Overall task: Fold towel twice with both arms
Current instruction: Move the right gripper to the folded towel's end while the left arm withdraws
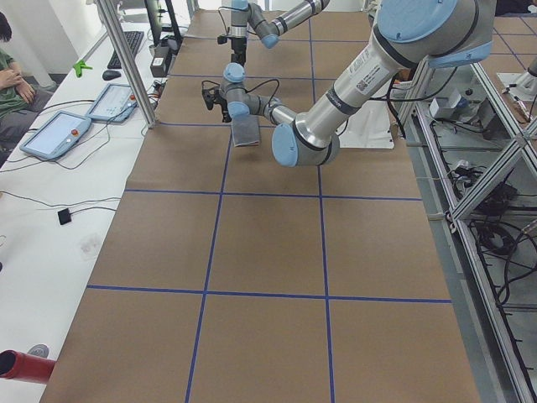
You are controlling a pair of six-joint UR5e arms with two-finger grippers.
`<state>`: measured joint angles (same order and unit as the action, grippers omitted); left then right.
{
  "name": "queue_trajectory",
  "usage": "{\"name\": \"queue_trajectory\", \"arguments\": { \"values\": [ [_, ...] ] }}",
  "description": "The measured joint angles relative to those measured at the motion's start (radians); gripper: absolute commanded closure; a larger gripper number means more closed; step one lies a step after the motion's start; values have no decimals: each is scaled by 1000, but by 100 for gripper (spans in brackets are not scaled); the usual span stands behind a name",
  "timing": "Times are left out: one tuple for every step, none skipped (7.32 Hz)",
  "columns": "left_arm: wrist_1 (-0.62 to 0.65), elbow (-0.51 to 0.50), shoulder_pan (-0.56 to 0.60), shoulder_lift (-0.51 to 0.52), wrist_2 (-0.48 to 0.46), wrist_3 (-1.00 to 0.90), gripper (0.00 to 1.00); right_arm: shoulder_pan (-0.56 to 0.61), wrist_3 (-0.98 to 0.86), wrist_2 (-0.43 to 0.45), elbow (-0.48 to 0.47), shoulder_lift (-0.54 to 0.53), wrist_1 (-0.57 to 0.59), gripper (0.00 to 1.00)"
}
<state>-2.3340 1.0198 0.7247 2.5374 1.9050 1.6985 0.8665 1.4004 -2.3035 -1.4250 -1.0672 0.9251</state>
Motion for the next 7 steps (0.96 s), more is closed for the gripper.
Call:
{"name": "queue_trajectory", "arguments": {
  "values": [
    [1,2,27,-6,42,-24,1,-44,51,25,-4,28,3,2],
    [1,4,50,-18,80,-40,1,-91,78,69,-2,51,10,2],
    [1,5,65,-28,101,-53,1,-124,88,108,5,62,14,2],
    [0,7,77,-39,120,-67,1,-144,90,138,26,79,16,2],
    [-1,9,89,-51,142,-80,1,-159,89,162,58,103,17,3],
    [-1,10,97,-57,156,-88,1,-170,86,175,75,115,18,8],
    [-1,11,100,-61,161,-92,1,-179,84,181,83,119,19,11]
  ]
}}
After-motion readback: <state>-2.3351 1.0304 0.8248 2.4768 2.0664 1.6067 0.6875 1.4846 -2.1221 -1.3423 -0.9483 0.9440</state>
